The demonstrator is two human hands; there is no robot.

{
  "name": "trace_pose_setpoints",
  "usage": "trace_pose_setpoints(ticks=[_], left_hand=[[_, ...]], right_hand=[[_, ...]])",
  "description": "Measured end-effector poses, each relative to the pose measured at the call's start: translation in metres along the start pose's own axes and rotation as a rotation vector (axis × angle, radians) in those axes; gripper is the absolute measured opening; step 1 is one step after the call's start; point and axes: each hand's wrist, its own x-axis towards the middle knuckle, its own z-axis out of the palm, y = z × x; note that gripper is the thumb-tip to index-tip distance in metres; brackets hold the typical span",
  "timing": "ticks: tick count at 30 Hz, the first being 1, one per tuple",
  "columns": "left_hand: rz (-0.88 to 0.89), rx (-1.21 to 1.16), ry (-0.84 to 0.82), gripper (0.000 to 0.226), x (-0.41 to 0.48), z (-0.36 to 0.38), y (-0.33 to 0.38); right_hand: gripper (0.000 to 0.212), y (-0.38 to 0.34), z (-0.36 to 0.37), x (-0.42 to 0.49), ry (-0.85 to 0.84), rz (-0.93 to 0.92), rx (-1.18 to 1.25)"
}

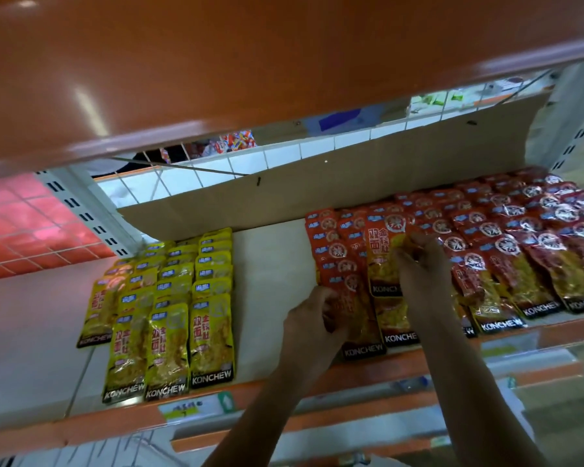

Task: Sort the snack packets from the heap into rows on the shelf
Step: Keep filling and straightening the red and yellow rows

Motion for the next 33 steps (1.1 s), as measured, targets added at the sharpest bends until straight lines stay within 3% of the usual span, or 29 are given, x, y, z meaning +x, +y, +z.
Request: trace_pose_setpoints(ticks=[17, 22, 26, 28, 33], left_hand=[[0.124, 0.149, 0.090, 0.038, 0.005, -0.001, -0.002], [0.012, -0.194, 0.192, 0.036, 0.018, -0.008, 0.012], [0.018, -0.519, 0.150, 0.061, 0.028, -0.010, 0.017], [0.009, -0.538, 0.175, 0.065, 0.036, -0.008, 0.011], [-0.117, -0.494, 0.419, 0.038, 0.058, -0.012, -0.010]], right_hand=[[0.034, -0.007, 0.011, -0.008, -0.133, -0.088, -0.148], [0.035, -0.011, 0.025, -0.017, -0.199, -0.110, -0.165], [0.035, -0.013, 0.039, -0.029, -0.266, -0.127, -0.189], [0.036, -0.015, 0.043, -0.030, -0.317, -0.140, -0.214], [0.041, -0.018, 0.044, -0.030, -0.358, -0.194, -0.289]])
